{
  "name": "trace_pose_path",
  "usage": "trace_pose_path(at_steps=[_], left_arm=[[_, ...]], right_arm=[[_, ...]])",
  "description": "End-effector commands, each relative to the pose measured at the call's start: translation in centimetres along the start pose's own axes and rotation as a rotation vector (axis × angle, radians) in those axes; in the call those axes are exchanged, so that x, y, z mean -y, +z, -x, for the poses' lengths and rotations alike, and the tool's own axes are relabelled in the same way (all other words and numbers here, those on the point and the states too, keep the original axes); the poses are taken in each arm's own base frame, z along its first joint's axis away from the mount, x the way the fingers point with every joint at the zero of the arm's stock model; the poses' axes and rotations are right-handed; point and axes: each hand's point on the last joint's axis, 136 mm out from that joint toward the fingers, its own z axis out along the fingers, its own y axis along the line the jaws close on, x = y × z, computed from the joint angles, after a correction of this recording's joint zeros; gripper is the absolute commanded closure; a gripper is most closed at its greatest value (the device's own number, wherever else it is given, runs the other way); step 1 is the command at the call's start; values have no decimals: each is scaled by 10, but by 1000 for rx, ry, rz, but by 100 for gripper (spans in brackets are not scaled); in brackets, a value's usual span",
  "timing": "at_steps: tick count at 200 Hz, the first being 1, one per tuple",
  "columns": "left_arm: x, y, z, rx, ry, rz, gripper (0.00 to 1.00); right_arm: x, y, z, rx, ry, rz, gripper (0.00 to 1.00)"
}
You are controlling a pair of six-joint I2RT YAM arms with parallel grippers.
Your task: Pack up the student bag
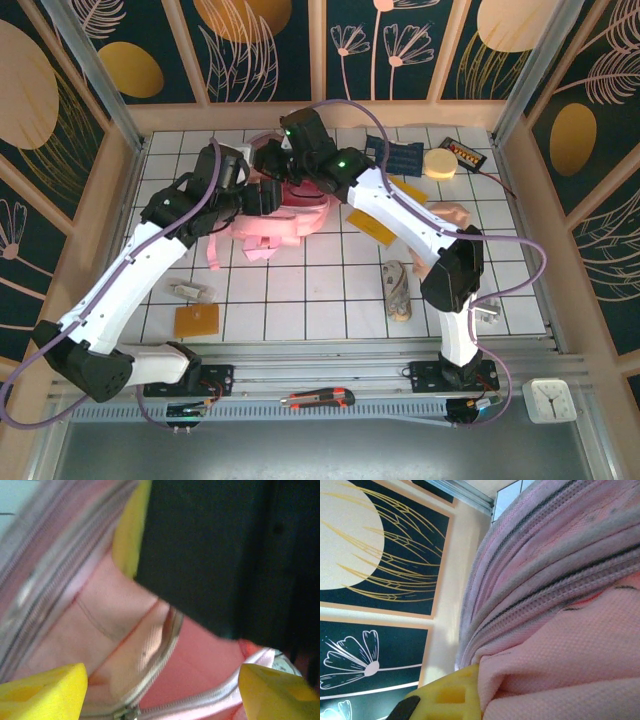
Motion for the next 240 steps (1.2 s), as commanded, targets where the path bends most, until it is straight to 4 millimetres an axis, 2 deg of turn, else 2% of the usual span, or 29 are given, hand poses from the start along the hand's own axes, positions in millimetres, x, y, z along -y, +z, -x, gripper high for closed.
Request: trace_pose_path(at_steps=[1,21,30,62,98,105,127,168,197,240], left_arm=[[-12,9,9,21,9,99,27],[-17,17,9,3,46,139,45],[-19,22,7,-13,62,153,50],[-32,31,-7,-57,91,215,52],[-58,30,-24,-102,145,332,56],[-67,28,-34,-131,159,369,56],[-88,23,-45,-148,169,435,60],[-110,19,-55,-147,168,501,62],[-124,17,-65,-172,164,530,63],[-140,15,-97,-220,144,539,65]], right_arm=[[-62,-27,20,72,-37,185,100],[-65,-31,19,71,-32,200,100],[-67,-33,19,73,-32,206,100],[-67,-45,25,94,-36,213,100],[-55,-58,35,122,-15,212,100],[-53,-60,36,127,-9,216,100],[-49,-69,43,143,-6,213,100],[-42,-81,52,157,22,231,100],[-31,-96,67,196,28,213,100],[-12,-123,93,260,55,220,100]])
